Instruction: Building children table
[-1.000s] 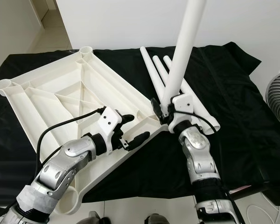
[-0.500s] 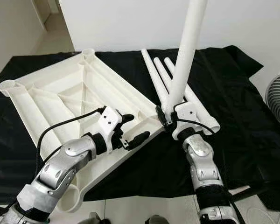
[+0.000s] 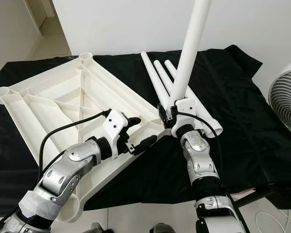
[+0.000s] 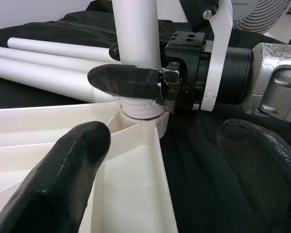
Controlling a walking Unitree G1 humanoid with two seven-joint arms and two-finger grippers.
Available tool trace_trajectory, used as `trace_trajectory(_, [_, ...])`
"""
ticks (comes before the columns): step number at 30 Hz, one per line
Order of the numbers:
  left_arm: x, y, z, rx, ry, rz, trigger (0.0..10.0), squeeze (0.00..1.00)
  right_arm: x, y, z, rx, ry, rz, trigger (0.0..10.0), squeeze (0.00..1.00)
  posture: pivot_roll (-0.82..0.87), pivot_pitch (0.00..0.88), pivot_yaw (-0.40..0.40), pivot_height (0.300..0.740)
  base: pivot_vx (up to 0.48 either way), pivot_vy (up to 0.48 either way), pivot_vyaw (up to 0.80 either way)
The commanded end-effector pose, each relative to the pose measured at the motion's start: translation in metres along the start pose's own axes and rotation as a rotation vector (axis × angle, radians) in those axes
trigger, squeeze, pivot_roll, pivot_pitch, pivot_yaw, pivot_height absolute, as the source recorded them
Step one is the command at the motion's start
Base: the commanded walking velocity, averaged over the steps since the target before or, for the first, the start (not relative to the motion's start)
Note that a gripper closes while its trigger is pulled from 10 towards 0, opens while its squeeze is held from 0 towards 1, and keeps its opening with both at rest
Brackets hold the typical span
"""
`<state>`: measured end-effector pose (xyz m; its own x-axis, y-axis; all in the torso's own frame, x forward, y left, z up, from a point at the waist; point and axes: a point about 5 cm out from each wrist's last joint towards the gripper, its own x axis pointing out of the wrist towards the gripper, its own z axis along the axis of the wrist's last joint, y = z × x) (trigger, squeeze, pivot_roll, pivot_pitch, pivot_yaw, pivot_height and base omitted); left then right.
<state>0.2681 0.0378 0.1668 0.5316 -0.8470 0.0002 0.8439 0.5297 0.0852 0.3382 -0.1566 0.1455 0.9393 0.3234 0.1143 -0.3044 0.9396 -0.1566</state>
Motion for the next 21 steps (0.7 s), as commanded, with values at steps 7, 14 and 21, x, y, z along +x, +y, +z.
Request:
trace_trajectory(7, [-0.003, 0.000, -0.003, -0.003, 0.015, -0.016, 10.0, 0.00, -0.024, 0.004, -0.022, -0.144, 0.050, 0.079, 10.0, 0.00, -0.17, 0.074, 0.072, 0.740, 0.000, 0.000, 0.00])
trace_trajectory(14, [-0.003, 0.000, -0.003, -0.004, 0.015, -0.023, 10.0, 0.00, -0.031, 0.007, -0.029, -0.137, 0.057, 0.102, 10.0, 0.00, -0.17, 0.077, 0.078, 0.740, 0.000, 0.000, 0.00])
trace_trajectory(21, [-0.002, 0.000, -0.002, -0.004, 0.017, -0.036, 10.0, 0.00, -0.031, 0.013, -0.039, -0.091, 0.083, 0.078, 10.0, 0.00, -0.18, 0.080, 0.090, 0.740, 0.000, 0.000, 0.00])
